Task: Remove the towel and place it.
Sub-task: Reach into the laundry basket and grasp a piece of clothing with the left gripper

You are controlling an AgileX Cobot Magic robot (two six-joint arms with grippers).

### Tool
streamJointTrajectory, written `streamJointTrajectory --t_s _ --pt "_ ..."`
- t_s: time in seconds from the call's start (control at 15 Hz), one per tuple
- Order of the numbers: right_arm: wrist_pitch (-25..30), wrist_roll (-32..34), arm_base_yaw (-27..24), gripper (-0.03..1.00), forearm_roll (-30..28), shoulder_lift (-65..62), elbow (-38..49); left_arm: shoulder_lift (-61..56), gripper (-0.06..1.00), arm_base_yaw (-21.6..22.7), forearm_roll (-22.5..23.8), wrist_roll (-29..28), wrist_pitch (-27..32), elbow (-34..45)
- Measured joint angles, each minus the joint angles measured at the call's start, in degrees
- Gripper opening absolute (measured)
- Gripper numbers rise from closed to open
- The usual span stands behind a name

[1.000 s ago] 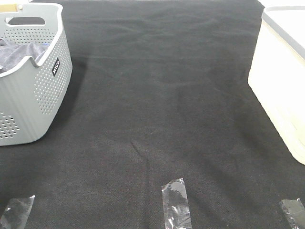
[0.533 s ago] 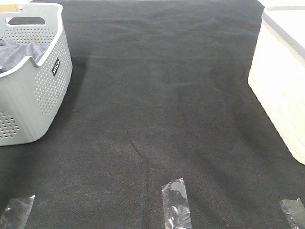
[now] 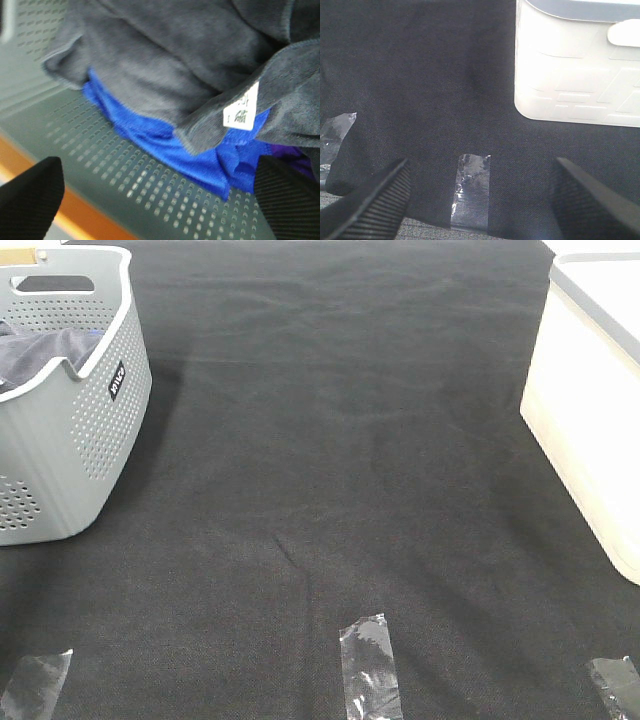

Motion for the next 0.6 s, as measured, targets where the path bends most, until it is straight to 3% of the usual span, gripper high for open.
streamJointTrajectory --t_s 0.6 --pt "0.0 0.0 0.0 0.75 0.0 0.0 0.0 7.1 0.97 0.0 -1.95 8.31 -0.06 -0.4"
